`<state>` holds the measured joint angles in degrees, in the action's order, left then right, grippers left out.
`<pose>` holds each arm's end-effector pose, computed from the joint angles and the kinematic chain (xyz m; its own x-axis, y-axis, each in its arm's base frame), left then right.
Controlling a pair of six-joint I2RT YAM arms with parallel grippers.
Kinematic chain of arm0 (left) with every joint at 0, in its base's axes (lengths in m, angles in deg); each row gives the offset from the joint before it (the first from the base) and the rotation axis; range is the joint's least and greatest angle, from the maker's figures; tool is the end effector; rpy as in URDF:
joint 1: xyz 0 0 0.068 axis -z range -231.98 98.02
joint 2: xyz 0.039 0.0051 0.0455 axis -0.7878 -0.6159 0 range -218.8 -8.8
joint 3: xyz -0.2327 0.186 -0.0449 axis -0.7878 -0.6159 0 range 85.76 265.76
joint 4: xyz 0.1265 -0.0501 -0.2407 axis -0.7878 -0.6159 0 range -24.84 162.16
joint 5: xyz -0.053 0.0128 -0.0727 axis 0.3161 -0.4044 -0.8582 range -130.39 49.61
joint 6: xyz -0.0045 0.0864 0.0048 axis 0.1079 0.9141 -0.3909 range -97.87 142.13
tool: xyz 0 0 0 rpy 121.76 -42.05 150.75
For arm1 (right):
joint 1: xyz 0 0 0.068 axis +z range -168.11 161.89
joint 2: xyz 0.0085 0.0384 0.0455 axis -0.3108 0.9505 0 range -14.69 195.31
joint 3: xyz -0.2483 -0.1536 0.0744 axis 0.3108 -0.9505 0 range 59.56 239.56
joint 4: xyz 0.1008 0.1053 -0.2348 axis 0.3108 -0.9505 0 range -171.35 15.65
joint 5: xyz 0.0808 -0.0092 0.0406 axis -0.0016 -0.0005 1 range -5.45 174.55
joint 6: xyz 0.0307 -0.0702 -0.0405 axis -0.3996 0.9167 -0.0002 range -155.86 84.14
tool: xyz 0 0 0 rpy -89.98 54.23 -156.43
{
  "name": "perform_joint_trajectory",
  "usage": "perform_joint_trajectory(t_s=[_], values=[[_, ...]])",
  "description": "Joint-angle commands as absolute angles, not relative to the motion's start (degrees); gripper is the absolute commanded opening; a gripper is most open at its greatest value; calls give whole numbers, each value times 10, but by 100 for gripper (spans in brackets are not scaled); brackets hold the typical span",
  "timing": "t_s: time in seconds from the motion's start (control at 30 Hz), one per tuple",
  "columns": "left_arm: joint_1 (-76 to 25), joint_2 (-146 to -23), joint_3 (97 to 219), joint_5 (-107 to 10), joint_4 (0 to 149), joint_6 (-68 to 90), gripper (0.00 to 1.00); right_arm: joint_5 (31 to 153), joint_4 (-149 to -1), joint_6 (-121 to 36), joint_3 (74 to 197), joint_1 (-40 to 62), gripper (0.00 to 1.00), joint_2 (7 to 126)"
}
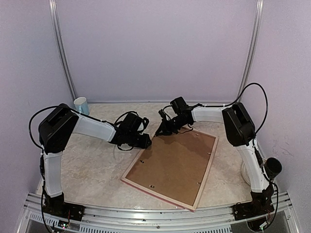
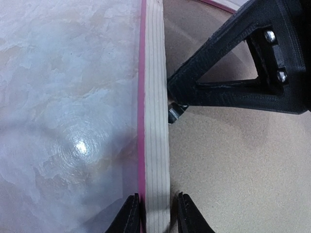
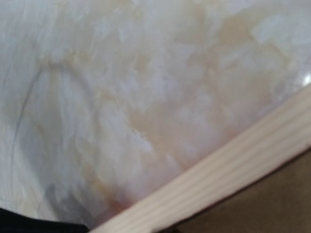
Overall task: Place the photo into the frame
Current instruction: Press the fastener onto the backboard.
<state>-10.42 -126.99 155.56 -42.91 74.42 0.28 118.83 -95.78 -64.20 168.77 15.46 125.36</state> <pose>0.3577 -0.3216 0.1083 -0.7558 0.1733 -0.6314 0.4356 0.8531 -0.2873 0.4625 0.3586 0.1110 -0.9332 -0.1486 -0.3272 -0.3421 0.6459 0.6825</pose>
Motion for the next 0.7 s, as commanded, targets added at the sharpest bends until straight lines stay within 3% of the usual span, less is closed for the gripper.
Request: perform_joint_trajectory(t_s=[0.0, 0.37, 0.67], values=[[-98, -1302, 1555, -425, 728, 1, 27, 1192, -988, -614, 1651, 158, 0, 1254], [-97, -1309, 1561, -428, 724, -5, 27, 1215, -1032, -537, 1676, 169, 0, 1268], [-96, -1314, 1568, -428, 723, -8, 27, 1254, -1149, -412, 1764, 169, 0, 1306]])
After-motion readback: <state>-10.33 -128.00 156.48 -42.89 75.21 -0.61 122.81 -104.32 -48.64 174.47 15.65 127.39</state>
